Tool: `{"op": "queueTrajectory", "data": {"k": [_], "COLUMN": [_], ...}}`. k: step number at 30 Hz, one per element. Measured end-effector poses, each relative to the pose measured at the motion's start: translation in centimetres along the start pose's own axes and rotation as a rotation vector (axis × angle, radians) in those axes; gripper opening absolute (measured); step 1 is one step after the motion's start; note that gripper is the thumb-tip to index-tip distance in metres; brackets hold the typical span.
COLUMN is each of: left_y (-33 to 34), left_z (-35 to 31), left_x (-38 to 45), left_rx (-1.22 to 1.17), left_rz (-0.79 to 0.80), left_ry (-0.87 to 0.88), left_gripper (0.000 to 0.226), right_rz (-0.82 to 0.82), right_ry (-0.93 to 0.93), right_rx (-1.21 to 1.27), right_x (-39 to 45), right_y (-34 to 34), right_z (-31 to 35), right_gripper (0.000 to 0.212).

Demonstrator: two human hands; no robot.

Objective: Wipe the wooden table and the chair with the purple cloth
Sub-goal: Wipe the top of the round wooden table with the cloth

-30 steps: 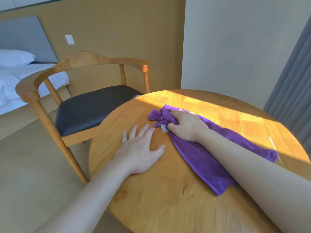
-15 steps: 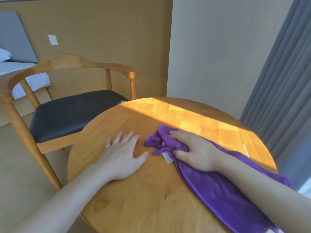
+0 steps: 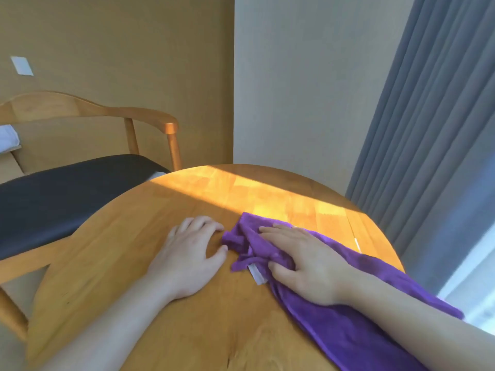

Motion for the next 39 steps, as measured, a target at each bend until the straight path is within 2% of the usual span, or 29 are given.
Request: {"op": "queueTrajectory", "data": {"k": [3, 7, 9, 11, 13, 15, 19, 20, 23, 25, 28, 30, 34, 39], "left_y": [0.2, 0.4, 0.4, 0.4, 0.3, 0.2, 0.0, -0.1, -0.1, 0.2, 0.1, -0.1, 2.5, 4.9], "left_z": [-0.2, -0.4, -0.2, -0.3, -0.2, -0.1, -0.3, -0.4, -0.9, -1.5, -2.7, -3.5, -5.0, -4.1], "left_x": [0.3, 0.7, 0.8, 0.9, 1.0, 0.9, 0.6, 0.5, 0.4, 0.4, 1.7, 3.5, 5.5, 6.3], "left_rx": [-0.018, -0.027, -0.04, -0.052, -0.064, -0.068, -0.056, -0.057, 0.003, 0.082, 0.198, 0.228, 0.131, 0.042], "left_rz": [-0.011, 0.0, 0.003, 0.009, 0.015, 0.017, 0.017, 0.022, 0.047, 0.104, 0.249, 0.285, 0.232, 0.184], "left_ry": [-0.001, -0.006, -0.018, -0.019, -0.021, -0.025, -0.028, -0.024, -0.025, -0.049, -0.111, -0.16, -0.094, -0.009], "left_gripper": [0.042, 0.041, 0.039, 0.037, 0.036, 0.035, 0.035, 0.035, 0.037, 0.041, 0.043, 0.047, 0.06, 0.067], "right_rz": [-0.043, -0.118, -0.153, -0.172, -0.187, -0.167, -0.069, -0.069, -0.086, -0.088, -0.076, -0.128, -0.286, -0.297], "right_ry": [0.049, 0.358, 0.433, 0.487, 0.525, 0.485, 0.234, 0.177, 0.106, 0.118, 0.254, 0.389, 0.603, 0.719], "right_rx": [0.061, -0.01, -0.03, -0.066, -0.14, -0.159, -0.057, -0.036, 0.013, 0.021, 0.008, -0.025, -0.068, -0.111], "right_x": [0.3, 4.8, 7.3, 9.7, 11.7, 13.2, 12.4, 11.3, 7.6, 6.0, 4.5, 3.8, 3.5, 6.2], "right_y": [-1.9, -4.0, -4.3, -4.3, -3.7, -2.6, -0.1, 0.1, 0.2, -0.5, -2.1, -3.6, -6.1, -6.2], "right_z": [-3.7, -9.5, -11.1, -11.8, -11.1, -9.0, -3.4, -2.3, -1.0, -2.2, -5.8, -8.5, -13.0, -15.7], "right_gripper": [0.049, 0.041, 0.035, 0.039, 0.052, 0.049, 0.025, 0.027, 0.055, 0.058, 0.057, 0.054, 0.043, 0.041]}}
Point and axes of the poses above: each hand's wrist, its own x-axis towards the middle knuckle, its own y-axis out of the palm, z = x × y, the point moved 6 cm from there along x, towards the middle knuckle, and after that the axes turned 3 degrees about z, right-handed, at the moved point
